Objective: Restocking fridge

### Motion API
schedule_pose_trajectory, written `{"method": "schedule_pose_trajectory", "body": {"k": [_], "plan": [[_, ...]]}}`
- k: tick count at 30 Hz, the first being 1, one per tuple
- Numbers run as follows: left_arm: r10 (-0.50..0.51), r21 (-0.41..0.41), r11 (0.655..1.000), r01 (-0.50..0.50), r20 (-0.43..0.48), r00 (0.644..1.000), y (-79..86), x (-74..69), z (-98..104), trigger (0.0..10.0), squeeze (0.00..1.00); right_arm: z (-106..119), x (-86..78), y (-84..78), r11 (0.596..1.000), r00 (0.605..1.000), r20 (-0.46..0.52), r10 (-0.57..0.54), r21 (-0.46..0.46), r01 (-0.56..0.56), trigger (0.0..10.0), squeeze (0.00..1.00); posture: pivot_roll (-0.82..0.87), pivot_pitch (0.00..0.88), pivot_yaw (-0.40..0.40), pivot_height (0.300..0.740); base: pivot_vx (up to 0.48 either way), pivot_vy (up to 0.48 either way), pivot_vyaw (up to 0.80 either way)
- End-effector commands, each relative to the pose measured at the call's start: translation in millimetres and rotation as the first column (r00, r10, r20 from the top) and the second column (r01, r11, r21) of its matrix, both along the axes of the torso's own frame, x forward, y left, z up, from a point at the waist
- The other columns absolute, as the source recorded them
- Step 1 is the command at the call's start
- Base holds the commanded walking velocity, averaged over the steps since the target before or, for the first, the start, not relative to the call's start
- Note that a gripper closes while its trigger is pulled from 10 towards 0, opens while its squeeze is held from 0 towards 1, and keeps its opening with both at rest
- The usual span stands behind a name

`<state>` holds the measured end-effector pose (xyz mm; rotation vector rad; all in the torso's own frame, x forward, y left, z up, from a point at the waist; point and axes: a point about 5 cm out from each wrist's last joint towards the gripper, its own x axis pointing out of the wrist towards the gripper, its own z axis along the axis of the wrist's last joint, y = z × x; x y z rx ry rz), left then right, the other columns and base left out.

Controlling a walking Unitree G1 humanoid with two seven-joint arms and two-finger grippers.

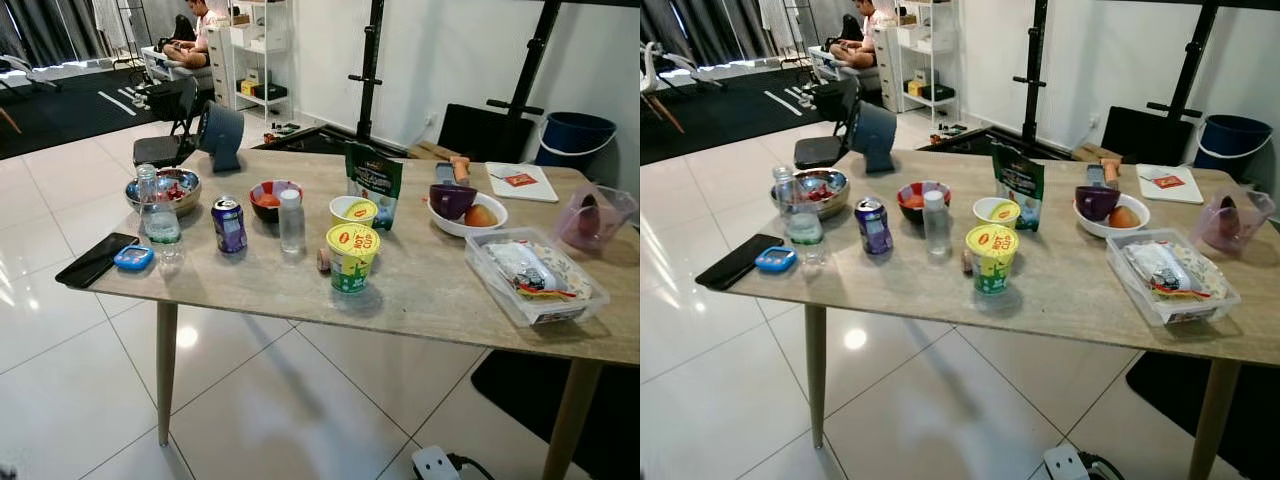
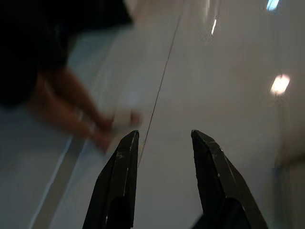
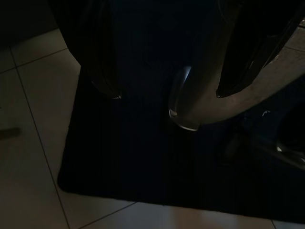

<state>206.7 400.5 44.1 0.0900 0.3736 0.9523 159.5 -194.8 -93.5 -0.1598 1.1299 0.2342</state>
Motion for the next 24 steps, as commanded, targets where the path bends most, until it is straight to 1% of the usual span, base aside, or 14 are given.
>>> {"method": "schedule_pose_trajectory", "body": {"k": [1,3,4,7,8,11,14,15,16,17,18,21,23,24], "plan": [[-0.047,0.106,0.994,0.041,0.057,0.997,8.0,13.9,26,10.0,0.0,1,2.1,2.0,1.0,1.0,0.006,-0.008,0.006,0.008,10.0,0.0,-0.01,0.0,0.012,0.74,0.0,0.0,0.0],[-0.071,0.157,0.986,0.048,0.143,0.987,9.4,31.0,49,10.0,0.0,1,2.1,1.6,1.0,1.0,0.006,-0.008,0.006,0.008,10.0,0.0,-0.01,0.0,0.011,0.74,0.0,0.0,0.0],[-0.071,0.157,0.986,0.048,0.143,0.987,9.4,31.0,49,10.0,0.0,1,2.1,1.6,1.0,1.0,0.006,-0.008,0.006,0.008,10.0,0.0,-0.01,0.0,0.011,0.74,0.0,0.0,0.0],[-0.141,0.256,0.964,0.074,0.254,0.957,9.5,56.2,90,10.0,0.0,1,2.0,1.3,1.0,1.0,0.006,-0.009,0.005,0.009,10.0,0.0,-0.01,0.0,0.011,0.74,0.0,0.0,0.0],[-0.141,0.256,0.964,0.074,0.254,0.957,9.5,56.2,90,10.0,0.0,1,2.0,1.3,1.0,1.0,0.006,-0.009,0.005,0.009,10.0,0.0,-0.01,0.0,0.011,0.74,0.0,0.0,0.0],[-0.239,0.347,0.932,0.106,0.365,0.9,1.5,79.9,132,10.0,0.0,0,1.7,1.3,1.0,1.0,0.005,-0.012,0.005,0.012,10.0,0.0,-0.02,0.0,0.012,0.74,0.0,0.0,0.0],[-0.324,0.383,0.91,0.158,0.422,0.847,-8.1,91.7,150,10.0,0.0,0,1.4,1.6,1.0,1.0,0.004,-0.012,0.006,0.012,10.0,0.0,-0.01,0.0,0.012,0.74,0.0,0.0,0.0],[-0.324,0.383,0.91,0.158,0.422,0.847,-8.1,91.7,150,10.0,0.0,0,1.4,1.6,1.0,1.0,0.004,-0.012,0.006,0.012,10.0,0.0,-0.01,0.0,0.012,0.74,0.0,0.0,0.0],[-0.392,0.403,0.89,0.212,0.443,0.806,-16.3,99.1,158,10.0,0.0,0,1.2,1.8,1.0,1.0,0.004,-0.011,0.007,0.011,10.0,0.0,-0.01,0.0,0.012,0.74,0.0,0.0,0.0],[-0.392,0.403,0.89,0.212,0.443,0.806,-16.3,99.1,158,10.0,0.0,0,1.2,1.8,1.0,1.0,0.004,-0.011,0.007,0.011,10.0,0.0,-0.01,0.0,0.012,0.74,0.0,0.0,0.0],[-0.541,0.436,0.83,0.349,0.47,0.698,-40.1,116.8,171,10.0,0.0,0,1.0,2.3,1.0,1.0,0.003,-0.01,0.008,0.01,10.0,0.0,-0.02,0.0,0.012,0.74,0.0,0.0,0.0],[-0.585,0.442,0.804,0.397,0.473,0.659,-48.7,122.6,173,10.0,0.0,0,1.0,2.4,1.0,1.0,0.003,-0.01,0.008,0.01,10.0,0.0,-0.02,0.0,0.012,0.74,0.0,0.0,0.0],[-0.712,0.46,0.702,0.544,0.426,0.558,-77.9,138.3,171,10.0,0.0,0,0.9,2.6,1.0,1.0,0.004,-0.01,0.008,0.01,10.0,0.0,-0.02,0.0,0.014,0.74,0.0,0.0,0.0],[-0.712,0.46,0.702,0.544,0.426,0.558,-77.9,138.3,171,10.0,0.0,0,0.9,2.6,1.0,1.0,0.004,-0.01,0.008,0.01,10.0,0.0,-0.02,0.0,0.014,0.74,0.0,0.0,0.0]]}}
